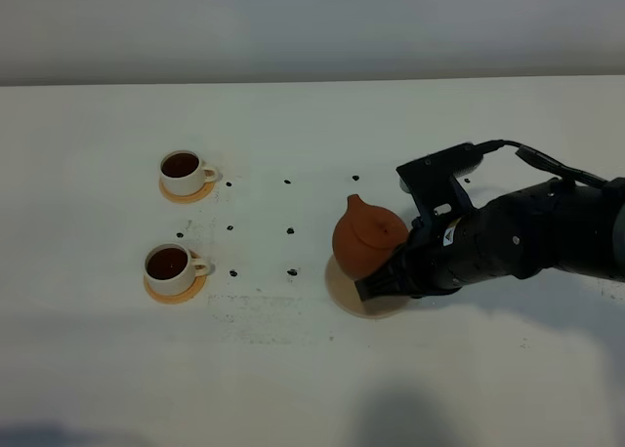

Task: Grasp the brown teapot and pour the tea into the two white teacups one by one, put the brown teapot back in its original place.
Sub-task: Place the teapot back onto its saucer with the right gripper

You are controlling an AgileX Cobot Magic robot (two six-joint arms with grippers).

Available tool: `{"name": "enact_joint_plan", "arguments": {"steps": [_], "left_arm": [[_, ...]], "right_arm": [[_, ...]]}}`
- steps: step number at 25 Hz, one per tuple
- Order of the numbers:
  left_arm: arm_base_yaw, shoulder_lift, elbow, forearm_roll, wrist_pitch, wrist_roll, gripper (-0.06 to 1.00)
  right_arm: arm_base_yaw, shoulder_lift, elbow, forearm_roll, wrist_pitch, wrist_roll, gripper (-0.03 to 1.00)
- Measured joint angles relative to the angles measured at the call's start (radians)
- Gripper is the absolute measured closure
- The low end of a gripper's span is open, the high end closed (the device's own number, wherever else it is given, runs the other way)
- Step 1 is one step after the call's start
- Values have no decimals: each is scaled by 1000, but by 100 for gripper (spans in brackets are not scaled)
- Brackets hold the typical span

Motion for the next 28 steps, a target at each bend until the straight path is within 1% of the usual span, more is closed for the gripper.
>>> {"name": "enact_joint_plan", "arguments": {"steps": [6,15,28], "left_arm": [[0,0,0,0,0,0,40],[0,0,0,0,0,0,40],[0,0,0,0,0,0,40]], "right_arm": [[8,-1,38,3,-12,0,87],[37,0,44,6,-38,0,87],[39,30,45,6,-34,0,87]]}}
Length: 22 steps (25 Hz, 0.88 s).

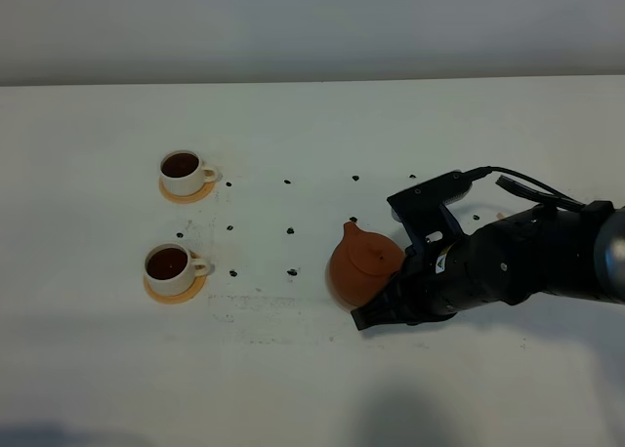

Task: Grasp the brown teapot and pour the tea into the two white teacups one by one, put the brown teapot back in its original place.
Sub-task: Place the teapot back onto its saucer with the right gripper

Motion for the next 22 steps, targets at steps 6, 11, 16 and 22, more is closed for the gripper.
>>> {"name": "enact_joint_plan", "arguments": {"steps": [6,11,16,22], "left_arm": [[0,0,0,0,0,0,40],[0,0,0,0,0,0,40],[0,0,0,0,0,0,40],[0,0,0,0,0,0,40]], "right_arm": [[0,0,0,12,4,0,83],[0,0,0,17,18,1,64],[0,-20,0,14,31,1,52],[-7,-119,1,-31,112,20,50]]}}
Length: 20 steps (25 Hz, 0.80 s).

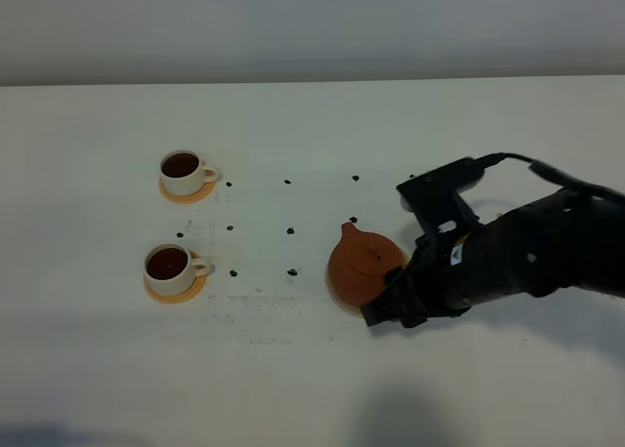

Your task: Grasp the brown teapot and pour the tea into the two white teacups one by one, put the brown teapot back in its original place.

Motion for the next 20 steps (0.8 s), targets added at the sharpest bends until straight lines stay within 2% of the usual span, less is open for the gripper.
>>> {"name": "enact_joint_plan", "arguments": {"steps": [5,11,16,20], "left_arm": [[0,0,0,0,0,0,40],[0,0,0,0,0,0,40],[0,0,0,0,0,0,40],[0,0,0,0,0,0,40]], "right_arm": [[-59,-102,0,-77,98,57,50],[-145,-261,0,-108,231,74,50],[-206,-429,0,-193,423,115,50],[-217,-570,0,-258,571,159,50]]}}
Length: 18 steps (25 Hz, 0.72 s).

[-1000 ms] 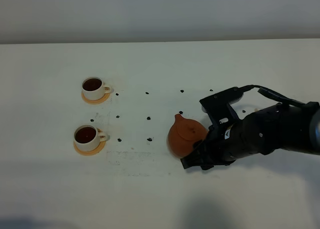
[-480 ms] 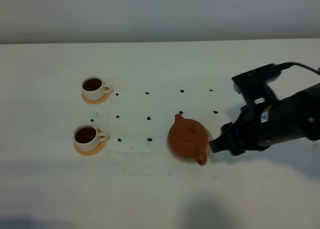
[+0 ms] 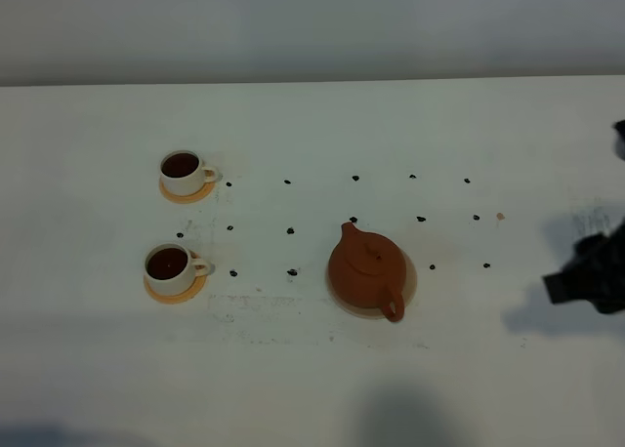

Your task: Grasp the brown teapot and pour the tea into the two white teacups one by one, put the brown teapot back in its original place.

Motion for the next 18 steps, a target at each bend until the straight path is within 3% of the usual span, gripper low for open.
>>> {"name": "enact_joint_plan", "arguments": {"steps": [7,13,18], "left_arm": [[0,0,0,0,0,0,40],[0,0,0,0,0,0,40],[0,0,0,0,0,0,40]], "right_arm": [[0,-232,6,-31,203,5,50],[0,-428,81,-9,215,-27,50],[0,-577,225,65,168,-88,50]]}}
